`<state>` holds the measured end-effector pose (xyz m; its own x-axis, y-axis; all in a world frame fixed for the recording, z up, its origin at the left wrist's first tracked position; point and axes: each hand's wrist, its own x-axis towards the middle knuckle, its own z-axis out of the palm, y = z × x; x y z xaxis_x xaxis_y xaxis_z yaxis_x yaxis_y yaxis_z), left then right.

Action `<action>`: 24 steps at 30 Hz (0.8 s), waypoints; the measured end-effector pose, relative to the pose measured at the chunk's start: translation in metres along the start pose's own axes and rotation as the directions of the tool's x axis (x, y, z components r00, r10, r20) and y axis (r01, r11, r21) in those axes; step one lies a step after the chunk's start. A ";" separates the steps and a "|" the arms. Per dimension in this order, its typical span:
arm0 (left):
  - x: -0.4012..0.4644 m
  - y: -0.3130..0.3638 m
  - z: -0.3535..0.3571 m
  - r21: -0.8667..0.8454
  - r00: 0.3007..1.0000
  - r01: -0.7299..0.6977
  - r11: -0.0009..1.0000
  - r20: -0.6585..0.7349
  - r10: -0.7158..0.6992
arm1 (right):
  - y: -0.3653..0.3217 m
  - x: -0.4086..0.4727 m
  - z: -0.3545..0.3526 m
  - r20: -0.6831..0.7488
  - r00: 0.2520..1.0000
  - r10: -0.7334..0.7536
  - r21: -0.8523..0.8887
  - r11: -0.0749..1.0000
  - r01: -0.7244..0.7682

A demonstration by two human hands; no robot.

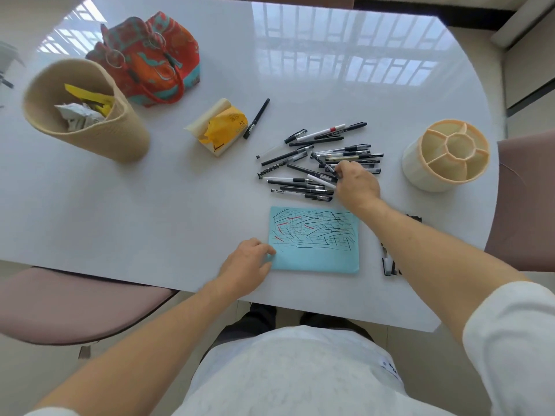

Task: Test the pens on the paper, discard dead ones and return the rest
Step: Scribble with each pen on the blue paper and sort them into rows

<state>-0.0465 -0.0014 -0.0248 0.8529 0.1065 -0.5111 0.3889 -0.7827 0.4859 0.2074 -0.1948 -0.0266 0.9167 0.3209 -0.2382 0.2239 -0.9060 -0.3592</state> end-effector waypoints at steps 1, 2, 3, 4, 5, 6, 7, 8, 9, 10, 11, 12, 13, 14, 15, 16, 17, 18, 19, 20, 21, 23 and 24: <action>0.000 -0.001 -0.001 -0.012 1.000 0.000 1.000 -0.005 0.000 | 0.002 0.001 -0.001 0.004 1.000 0.002 0.004 1.000 -0.002; -0.001 -0.003 -0.002 -0.026 1.000 0.001 1.000 -0.012 -0.002 | 0.004 0.001 -0.002 0.005 1.000 0.005 0.024 1.000 -0.006; -0.001 -0.003 -0.003 -0.038 1.000 0.000 0.999 -0.020 -0.001 | 0.006 0.000 -0.005 0.001 1.000 0.010 0.062 0.998 -0.010; -0.001 -0.004 -0.004 -0.047 1.000 -0.005 0.999 -0.028 0.003 | 0.009 -0.003 -0.009 -0.005 1.000 0.014 0.115 0.993 -0.014; -0.001 -0.004 -0.006 -0.057 0.999 -0.011 0.998 -0.037 0.009 | 0.012 -0.009 -0.012 -0.013 1.000 0.022 0.176 0.984 -0.019; 0.000 -0.004 -0.007 -0.068 0.999 -0.017 0.998 -0.047 0.014 | 0.014 -0.016 -0.016 -0.019 0.999 0.036 0.242 0.970 -0.030; 0.001 -0.002 -0.009 -0.081 0.998 -0.025 0.996 -0.060 0.020 | 0.016 -0.025 -0.020 -0.018 0.998 0.058 0.315 0.948 -0.049; 0.003 0.000 -0.010 -0.098 0.997 -0.034 0.995 -0.075 0.026 | 0.017 -0.036 -0.021 -0.005 0.996 0.087 0.399 0.914 -0.078; 0.005 0.003 -0.011 -0.121 0.995 -0.045 0.992 -0.091 0.034 | 0.018 -0.049 -0.021 0.026 0.993 0.119 0.489 0.864 -0.116; 0.006 0.006 -0.012 -0.151 0.994 -0.057 0.987 -0.103 0.041 | 0.019 -0.062 -0.018 0.071 0.987 0.146 0.572 0.805 -0.160; 0.008 0.011 -0.012 -0.187 0.993 -0.068 0.980 -0.111 0.047 | 0.018 -0.076 -0.013 0.120 0.979 0.166 0.645 0.737 -0.204; 0.010 0.015 -0.011 -0.227 0.993 -0.076 0.971 -0.110 0.052 | 0.016 -0.090 -0.007 0.173 0.969 0.177 0.712 0.658 -0.247; 0.011 0.019 -0.011 -0.271 0.993 -0.081 0.959 -0.100 0.055 | 0.013 -0.104 -0.001 0.224 0.958 0.177 0.771 0.569 -0.286; 0.011 0.023 -0.010 -0.320 0.995 -0.081 0.944 -0.077 0.060 | 0.009 -0.118 0.005 0.274 0.947 0.169 0.815 0.481 -0.321; 0.011 0.027 -0.009 -0.369 0.997 -0.078 0.926 -0.043 0.067 | 0.005 -0.131 0.011 0.315 0.936 0.155 0.843 0.407 -0.351; 0.011 0.031 -0.008 -0.411 0.997 -0.073 0.909 0.000 0.080 | 0.000 -0.142 0.016 0.346 0.928 0.136 0.860 0.350 -0.372; 0.011 0.034 -0.007 -0.442 0.994 -0.067 0.894 0.043 0.096 | -0.004 -0.152 0.020 0.367 0.923 0.116 0.871 0.306 -0.385; 0.010 0.037 -0.006 -0.460 0.990 -0.064 0.885 0.079 0.113 | -0.007 -0.161 0.024 0.380 0.920 0.097 0.880 0.270 -0.392; 0.010 0.039 -0.005 -0.467 0.986 -0.066 0.882 0.103 0.128 | -0.011 -0.168 0.028 0.386 0.918 0.086 0.887 0.239 -0.395; 0.009 0.040 -0.004 -0.469 0.983 -0.071 0.880 0.115 0.140 | -0.015 -0.174 0.031 0.388 0.918 0.081 0.891 0.220 -0.396; 0.009 0.040 -0.004 -0.468 0.982 -0.076 0.881 0.119 0.148 | -0.019 -0.179 0.034 0.382 0.920 0.086 0.894 0.220 -0.392; 0.008 0.037 -0.005 -0.446 0.981 -0.085 0.891 0.120 0.153 | -0.024 -0.184 0.037 0.353 0.929 0.113 0.891 0.261 -0.371; 0.006 0.034 -0.006 -0.429 0.982 -0.085 0.899 0.118 0.149 | -0.025 -0.186 0.038 0.343 0.932 0.118 0.890 0.277 -0.362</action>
<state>-0.0256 -0.0240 -0.0072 0.8541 -0.0844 -0.5133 0.4270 -0.4498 0.7844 0.0190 -0.2216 -0.0074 0.7673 0.2871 -0.5734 -0.5646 -0.1215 -0.8164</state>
